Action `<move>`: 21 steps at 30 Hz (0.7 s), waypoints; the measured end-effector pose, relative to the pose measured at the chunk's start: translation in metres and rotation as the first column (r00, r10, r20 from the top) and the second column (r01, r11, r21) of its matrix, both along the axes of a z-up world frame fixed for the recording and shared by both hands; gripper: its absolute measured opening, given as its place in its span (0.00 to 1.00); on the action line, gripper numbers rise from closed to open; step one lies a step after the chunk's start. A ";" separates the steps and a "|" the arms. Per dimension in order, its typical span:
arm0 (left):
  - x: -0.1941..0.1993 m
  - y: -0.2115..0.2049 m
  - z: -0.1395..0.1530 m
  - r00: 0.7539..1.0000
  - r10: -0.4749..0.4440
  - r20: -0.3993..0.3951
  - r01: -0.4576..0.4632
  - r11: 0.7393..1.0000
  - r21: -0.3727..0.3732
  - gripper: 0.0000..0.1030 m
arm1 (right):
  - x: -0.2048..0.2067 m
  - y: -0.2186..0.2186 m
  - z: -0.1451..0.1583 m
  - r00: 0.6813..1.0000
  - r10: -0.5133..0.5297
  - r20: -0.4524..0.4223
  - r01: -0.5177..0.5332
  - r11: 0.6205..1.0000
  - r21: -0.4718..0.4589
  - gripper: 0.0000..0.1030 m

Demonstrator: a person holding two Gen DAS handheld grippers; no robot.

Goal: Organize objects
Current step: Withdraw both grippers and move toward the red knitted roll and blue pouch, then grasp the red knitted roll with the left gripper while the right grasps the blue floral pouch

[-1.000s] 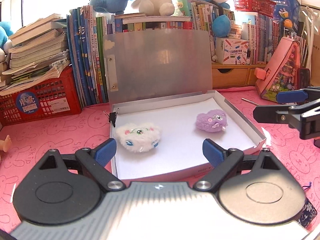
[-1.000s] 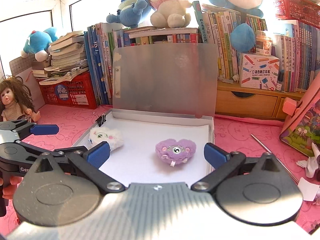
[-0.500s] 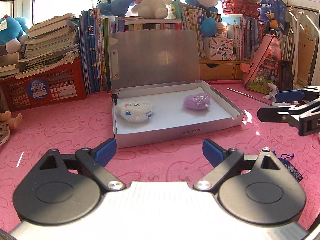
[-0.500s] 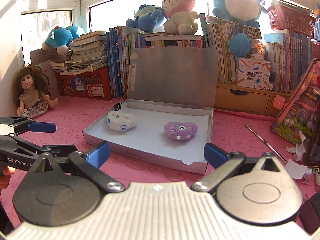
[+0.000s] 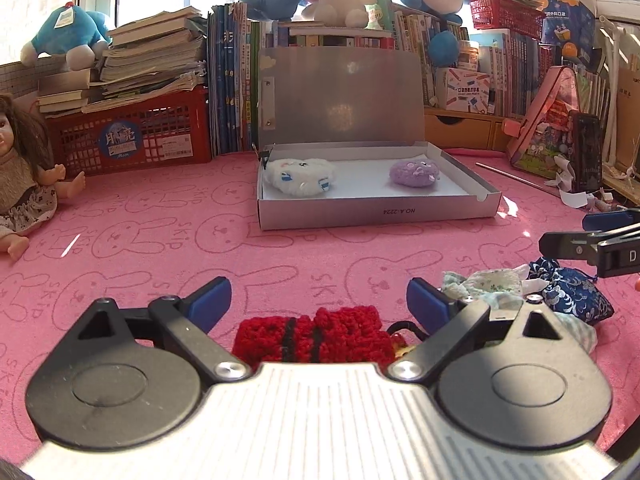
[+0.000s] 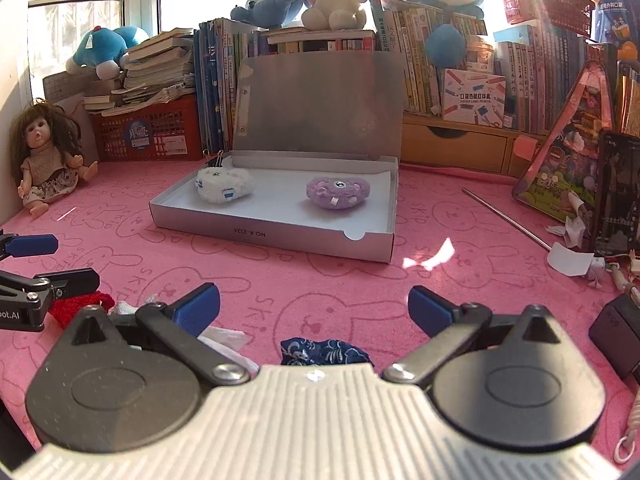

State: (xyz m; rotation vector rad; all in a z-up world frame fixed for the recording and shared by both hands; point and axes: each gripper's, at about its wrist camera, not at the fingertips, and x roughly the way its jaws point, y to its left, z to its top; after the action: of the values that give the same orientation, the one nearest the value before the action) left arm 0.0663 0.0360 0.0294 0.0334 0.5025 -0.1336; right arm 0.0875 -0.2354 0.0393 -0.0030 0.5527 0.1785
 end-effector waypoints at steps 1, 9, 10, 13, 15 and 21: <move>-0.002 0.000 -0.002 1.000 0.005 -0.006 -0.005 1.000 -0.004 0.94 | -0.002 -0.001 -0.002 1.000 -0.009 -0.003 0.009 1.000 0.000 1.00; -0.008 -0.003 -0.016 0.999 0.047 -0.021 -0.046 0.999 0.012 0.94 | -0.019 -0.009 -0.020 0.995 -0.099 -0.002 0.099 0.995 -0.013 1.00; -0.008 -0.004 -0.016 0.998 0.054 -0.022 -0.054 0.999 0.011 0.94 | -0.021 -0.010 -0.021 0.994 -0.110 0.000 0.110 0.994 -0.009 1.00; -0.008 -0.003 -0.019 0.997 0.065 -0.028 -0.065 0.998 0.002 0.94 | -0.025 -0.011 -0.024 0.991 -0.136 0.005 0.136 0.991 -0.003 1.00; -0.007 -0.004 -0.021 0.997 0.070 -0.035 -0.070 0.998 0.004 0.94 | -0.027 -0.011 -0.026 0.989 -0.148 0.007 0.148 0.989 -0.005 1.00; -0.005 -0.001 -0.026 0.995 0.087 -0.038 -0.087 0.996 0.011 0.94 | -0.033 -0.011 -0.032 0.985 -0.175 0.002 0.175 0.985 0.002 1.00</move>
State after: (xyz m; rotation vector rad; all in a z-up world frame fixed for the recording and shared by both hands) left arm 0.0616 0.0347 0.0032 0.0179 0.5419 -0.0465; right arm 0.0549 -0.2461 0.0072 0.0466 0.5479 0.0076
